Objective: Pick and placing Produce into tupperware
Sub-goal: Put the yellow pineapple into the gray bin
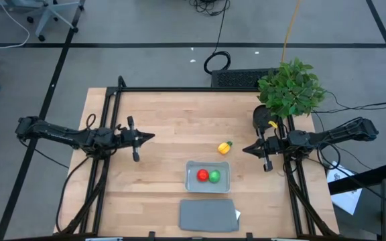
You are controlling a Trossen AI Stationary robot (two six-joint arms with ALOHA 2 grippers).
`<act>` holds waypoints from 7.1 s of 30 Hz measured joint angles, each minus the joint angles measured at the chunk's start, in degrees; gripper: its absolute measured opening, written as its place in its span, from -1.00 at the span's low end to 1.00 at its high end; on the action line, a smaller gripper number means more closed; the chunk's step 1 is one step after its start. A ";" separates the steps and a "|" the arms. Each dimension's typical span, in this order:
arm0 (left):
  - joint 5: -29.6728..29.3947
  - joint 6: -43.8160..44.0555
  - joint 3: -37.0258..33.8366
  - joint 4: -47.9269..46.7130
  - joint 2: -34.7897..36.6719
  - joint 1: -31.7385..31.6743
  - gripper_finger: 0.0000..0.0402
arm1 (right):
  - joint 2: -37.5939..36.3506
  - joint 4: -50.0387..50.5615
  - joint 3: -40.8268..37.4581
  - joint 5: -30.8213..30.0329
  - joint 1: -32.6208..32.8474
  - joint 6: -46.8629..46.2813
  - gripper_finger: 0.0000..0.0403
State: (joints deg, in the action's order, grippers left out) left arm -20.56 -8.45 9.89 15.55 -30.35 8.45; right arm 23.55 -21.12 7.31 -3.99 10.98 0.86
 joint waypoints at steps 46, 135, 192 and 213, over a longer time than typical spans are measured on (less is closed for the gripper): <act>0.07 1.03 0.02 -0.79 0.00 0.00 -0.89 | 40.86 39.34 53.13 11.80 -7.52 2.09 -1.00; 1.03 1.28 0.02 -7.49 -0.01 -0.07 -0.89 | 62.42 65.57 60.37 16.00 -24.76 43.34 0.36; 3.00 1.71 0.02 -9.86 -0.02 -0.11 -0.89 | 71.07 45.70 46.56 22.08 -21.24 40.70 0.36; 3.06 1.93 0.02 -9.86 -0.02 -0.11 -0.89 | 72.65 45.56 46.56 20.28 -21.00 40.33 0.04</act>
State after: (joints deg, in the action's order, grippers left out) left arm -17.50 -6.52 9.91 5.69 -30.37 8.34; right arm 96.20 24.44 53.87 16.29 -10.02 41.19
